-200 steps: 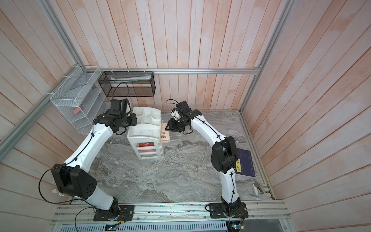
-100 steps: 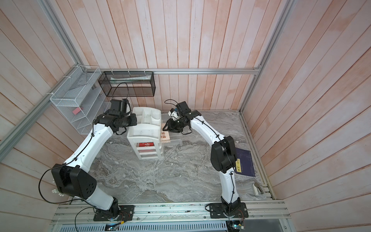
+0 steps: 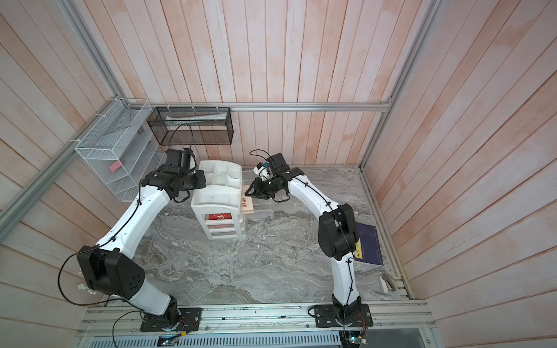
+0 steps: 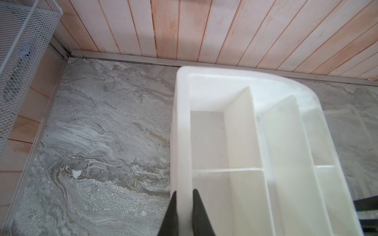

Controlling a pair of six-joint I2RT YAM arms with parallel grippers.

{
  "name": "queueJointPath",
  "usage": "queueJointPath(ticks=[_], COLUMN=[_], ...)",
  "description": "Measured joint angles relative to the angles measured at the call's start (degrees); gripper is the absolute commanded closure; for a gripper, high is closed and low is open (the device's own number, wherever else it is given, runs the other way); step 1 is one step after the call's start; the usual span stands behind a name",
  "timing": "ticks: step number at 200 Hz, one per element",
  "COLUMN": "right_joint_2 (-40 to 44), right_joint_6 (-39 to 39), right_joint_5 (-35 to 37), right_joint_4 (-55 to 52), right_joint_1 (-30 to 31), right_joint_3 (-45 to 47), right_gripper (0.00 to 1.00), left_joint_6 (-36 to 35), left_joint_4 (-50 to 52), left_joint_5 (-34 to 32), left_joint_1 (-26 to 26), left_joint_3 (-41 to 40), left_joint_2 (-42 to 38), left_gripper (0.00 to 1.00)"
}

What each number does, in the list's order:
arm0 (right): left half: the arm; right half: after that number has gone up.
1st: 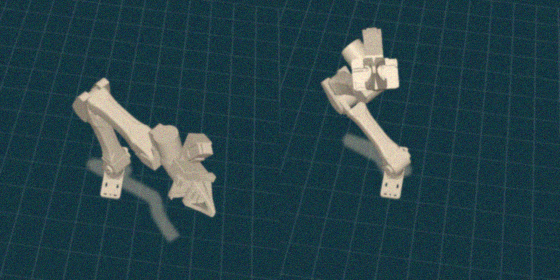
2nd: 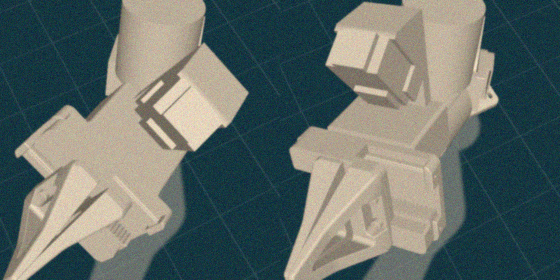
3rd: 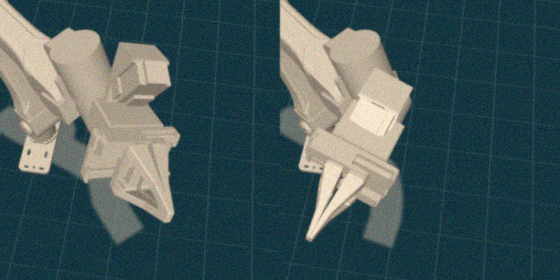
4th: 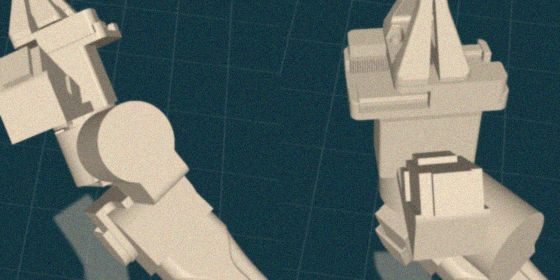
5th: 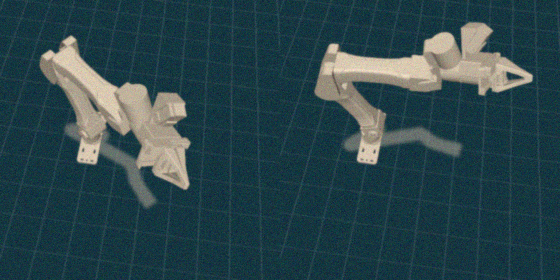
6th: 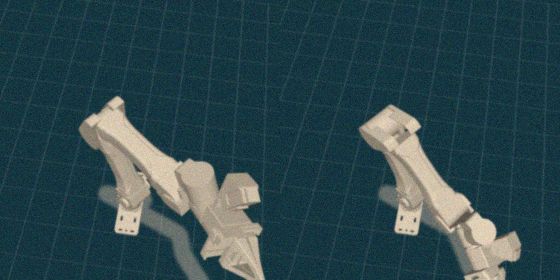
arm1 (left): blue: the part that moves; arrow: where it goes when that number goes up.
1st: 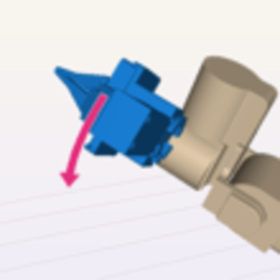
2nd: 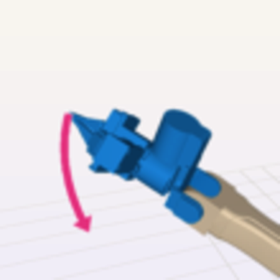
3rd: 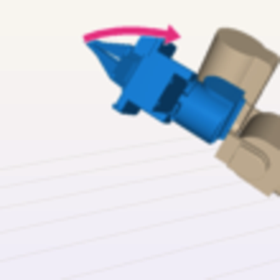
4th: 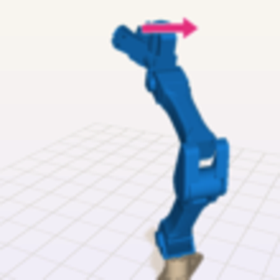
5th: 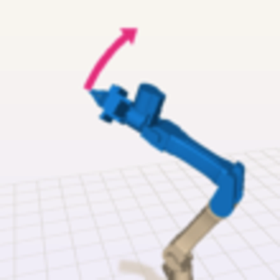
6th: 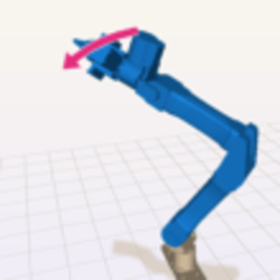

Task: Take the postcards out of the drawer
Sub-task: Pick up the postcard from the center of the board.

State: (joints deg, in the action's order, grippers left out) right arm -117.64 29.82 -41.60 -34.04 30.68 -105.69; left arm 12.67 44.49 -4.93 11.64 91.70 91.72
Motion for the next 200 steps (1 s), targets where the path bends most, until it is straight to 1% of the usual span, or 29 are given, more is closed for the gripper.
queueJointPath(ticks=[26,49,105,170,188,200], right_joint_2=[1.51,2.08,3.67,3.74,3.74,3.74], right_joint_6=[1.44,2.36,5.16,5.57,5.57,5.55], right_joint_5=[-1.77,-3.04,-6.51,-8.46,-8.46,-8.46], right_joint_4=[3.26,5.51,11.98,13.20,13.22,13.20], right_joint_1=[-0.72,-1.01,-1.64,-1.22,-1.03,-0.92], right_joint_3=[2.99,4.46,8.26,8.48,8.52,8.52], right_gripper=[0.78,0.81,0.81,0.80,0.82,0.86], left_joint_6=[0.00,0.00,-0.02,-0.22,-0.37,-0.46], left_joint_4=[-0.15,-0.17,-0.17,-0.42,-0.42,-0.42], left_joint_5=[0.02,0.00,0.00,0.15,0.17,0.17], left_joint_1=[0.00,0.00,-0.02,-0.02,0.00,0.00], left_joint_3=[-0.09,-0.11,-0.20,-0.22,-0.22,-0.22], left_joint_2=[-0.02,-0.02,-0.02,-0.02,-0.04,-0.04], left_gripper=[1.00,1.00,1.00,1.00,1.00,1.00])
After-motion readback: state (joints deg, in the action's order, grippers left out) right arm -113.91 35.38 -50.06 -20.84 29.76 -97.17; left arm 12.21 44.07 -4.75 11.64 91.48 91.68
